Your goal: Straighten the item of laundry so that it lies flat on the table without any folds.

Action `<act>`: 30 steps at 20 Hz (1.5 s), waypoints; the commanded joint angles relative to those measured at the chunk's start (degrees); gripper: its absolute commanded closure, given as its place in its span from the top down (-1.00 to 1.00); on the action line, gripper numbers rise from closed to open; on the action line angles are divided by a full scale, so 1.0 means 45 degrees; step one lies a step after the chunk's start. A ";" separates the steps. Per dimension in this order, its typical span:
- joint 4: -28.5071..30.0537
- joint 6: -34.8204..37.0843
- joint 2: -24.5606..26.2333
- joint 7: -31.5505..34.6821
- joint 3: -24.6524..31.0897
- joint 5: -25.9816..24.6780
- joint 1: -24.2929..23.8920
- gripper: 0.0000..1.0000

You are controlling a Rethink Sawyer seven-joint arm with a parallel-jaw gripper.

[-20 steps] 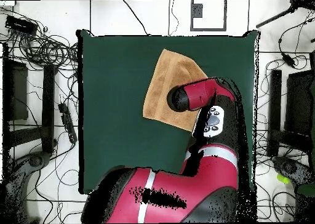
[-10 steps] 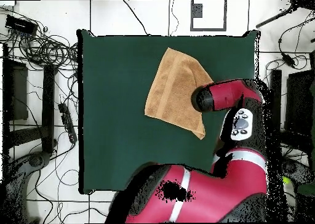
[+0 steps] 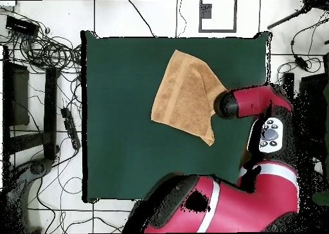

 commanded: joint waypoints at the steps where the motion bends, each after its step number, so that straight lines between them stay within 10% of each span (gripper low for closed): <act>1: 0.0942 0.2236 -0.0786 -0.4008 0.2581 0.0657 0.0151 -1.00; 13: 0.3279 0.3950 -0.1385 -0.2396 0.5728 0.4342 -0.2104 -1.00; 21: 0.2920 0.3472 -0.1381 -0.1958 0.4344 0.2572 -0.1071 -1.00; 30: 0.2940 0.3575 -0.0769 -0.0368 0.4187 0.3089 -0.1187 -1.00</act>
